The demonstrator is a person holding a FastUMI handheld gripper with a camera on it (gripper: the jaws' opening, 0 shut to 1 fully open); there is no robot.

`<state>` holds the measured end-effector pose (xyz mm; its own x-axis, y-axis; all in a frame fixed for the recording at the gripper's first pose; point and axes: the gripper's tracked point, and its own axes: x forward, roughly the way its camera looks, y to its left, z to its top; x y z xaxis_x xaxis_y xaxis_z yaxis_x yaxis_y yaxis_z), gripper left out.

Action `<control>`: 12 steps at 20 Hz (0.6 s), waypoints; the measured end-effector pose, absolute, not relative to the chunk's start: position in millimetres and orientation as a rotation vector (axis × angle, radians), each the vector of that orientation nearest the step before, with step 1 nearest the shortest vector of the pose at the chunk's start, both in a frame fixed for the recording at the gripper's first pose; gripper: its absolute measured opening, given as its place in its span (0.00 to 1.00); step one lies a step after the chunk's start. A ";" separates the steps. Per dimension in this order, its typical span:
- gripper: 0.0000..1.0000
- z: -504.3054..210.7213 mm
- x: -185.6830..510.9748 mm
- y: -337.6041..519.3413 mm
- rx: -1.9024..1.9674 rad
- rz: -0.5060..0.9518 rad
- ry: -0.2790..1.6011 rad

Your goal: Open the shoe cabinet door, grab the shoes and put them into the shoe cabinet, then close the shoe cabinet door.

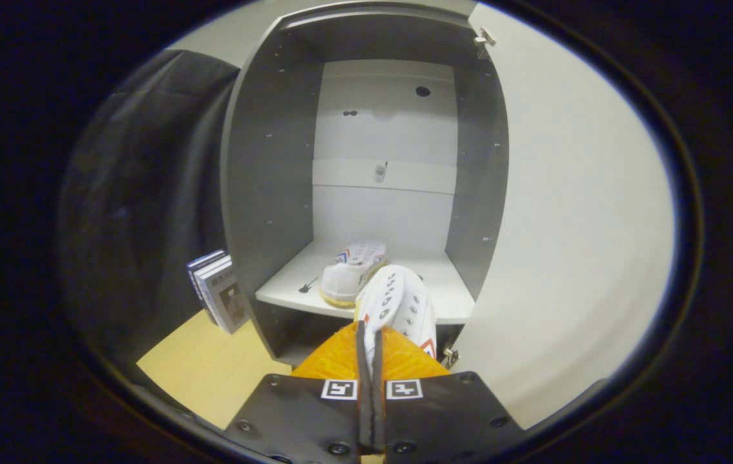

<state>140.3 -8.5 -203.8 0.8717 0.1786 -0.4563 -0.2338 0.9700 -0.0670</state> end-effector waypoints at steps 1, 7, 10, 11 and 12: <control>0.02 -202.8 155.9 -8.3 -0.129 0.202 0.458; 0.02 -222.8 262.8 -21.8 -0.145 0.088 0.475; 0.02 -241.3 300.0 -22.8 -0.199 0.077 0.500; 0.02 -248.9 313.8 -20.8 -0.215 0.079 0.510; 0.02 -255.8 325.1 -18.9 -0.231 0.084 0.523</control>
